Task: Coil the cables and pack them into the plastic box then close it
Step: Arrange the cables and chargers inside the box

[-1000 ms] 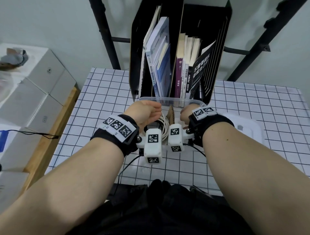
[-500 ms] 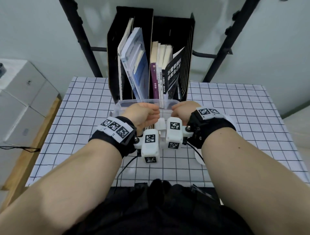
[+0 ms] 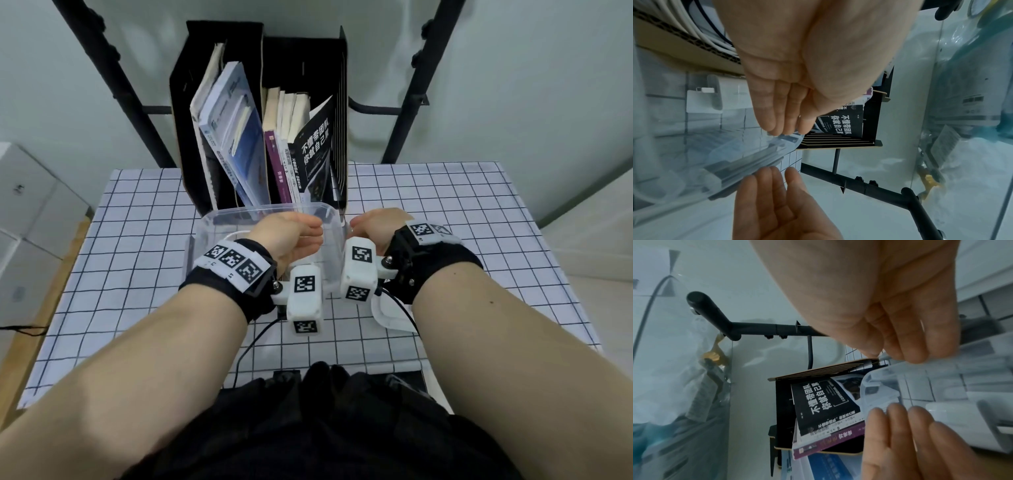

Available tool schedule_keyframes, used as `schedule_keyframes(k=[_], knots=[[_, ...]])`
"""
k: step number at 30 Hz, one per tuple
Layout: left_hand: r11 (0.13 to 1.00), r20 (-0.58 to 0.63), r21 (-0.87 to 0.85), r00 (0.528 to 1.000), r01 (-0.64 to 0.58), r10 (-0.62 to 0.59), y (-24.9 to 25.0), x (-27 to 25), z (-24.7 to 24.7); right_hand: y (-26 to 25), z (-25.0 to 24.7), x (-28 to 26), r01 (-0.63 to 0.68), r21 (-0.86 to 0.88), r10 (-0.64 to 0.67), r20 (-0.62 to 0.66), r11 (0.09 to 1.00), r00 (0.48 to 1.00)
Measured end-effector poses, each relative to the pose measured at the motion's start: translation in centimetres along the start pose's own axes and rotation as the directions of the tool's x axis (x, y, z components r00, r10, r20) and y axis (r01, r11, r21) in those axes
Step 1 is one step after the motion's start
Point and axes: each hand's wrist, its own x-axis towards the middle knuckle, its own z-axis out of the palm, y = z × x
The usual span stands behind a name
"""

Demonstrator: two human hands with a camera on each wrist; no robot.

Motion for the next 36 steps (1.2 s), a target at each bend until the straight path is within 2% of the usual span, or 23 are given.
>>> schedule_keyframes(k=[1,2,4,8,10,13,14,18,20,22,24,27,31,36], knots=[[1.0,-0.002,0.004,1.0,-0.001,0.001,-0.1,0.0,0.1,0.3,0.0,0.1,0.019,-0.032,-0.019,-0.007,0.999,1.0],[1.0,-0.006,0.006,1.0,-0.002,0.002,-0.1,0.1,0.2,0.3,0.1,0.0,-0.036,0.027,0.036,-0.017,0.999,0.999],[1.0,-0.009,0.008,1.0,-0.004,0.004,-0.3,0.2,0.3,1.1,0.4,0.5,-0.047,0.032,0.048,-0.052,0.998,0.997],[1.0,-0.012,0.004,1.0,-0.004,0.004,-0.6,0.3,0.2,2.1,0.6,0.6,-0.023,-0.019,0.022,-0.033,1.0,0.999],[1.0,-0.012,0.001,1.0,-0.004,0.004,-0.7,0.3,0.1,2.6,0.3,0.5,-0.023,-0.079,0.021,-0.015,0.997,1.0],[1.0,-0.016,0.002,1.0,0.006,-0.006,-0.7,0.4,0.0,3.5,0.4,1.1,0.061,-0.346,-0.04,0.067,0.936,0.997],[1.0,-0.019,0.004,1.0,0.007,-0.007,-0.7,0.4,-0.1,3.7,0.5,1.3,0.07,-0.371,-0.044,0.078,0.926,0.996],[1.0,-0.026,0.012,1.0,0.009,-0.008,-0.7,0.6,-0.2,5.0,1.5,2.1,0.006,-0.223,0.014,0.087,0.975,0.996],[1.0,-0.028,0.016,1.0,0.01,-0.01,-0.7,0.7,-0.2,5.5,2.2,2.5,-0.007,-0.087,0.013,0.075,0.996,0.997],[1.0,-0.032,0.022,0.999,0.01,-0.009,-0.7,0.8,-0.2,6.5,3.3,3.5,-0.053,0.088,0.043,0.119,0.995,0.992],[1.0,-0.036,0.022,0.999,0.007,-0.006,-0.6,0.8,-0.2,7.4,4.1,4.6,-0.115,0.413,0.075,0.11,0.904,0.991],[1.0,-0.042,0.017,0.999,0.013,-0.012,-0.7,0.9,-0.3,7.8,4.6,5.3,-0.16,0.583,0.096,0.14,0.797,0.986],[1.0,-0.057,0.019,0.998,0.025,-0.024,-0.8,1.0,-0.4,7.5,4.9,6.1,-0.141,0.643,0.055,0.152,0.753,0.987],[0.999,-0.055,0.025,0.998,0.033,-0.032,-0.7,1.0,-0.4,7.7,5.7,6.6,-0.106,0.578,-0.014,0.198,0.809,0.98]])
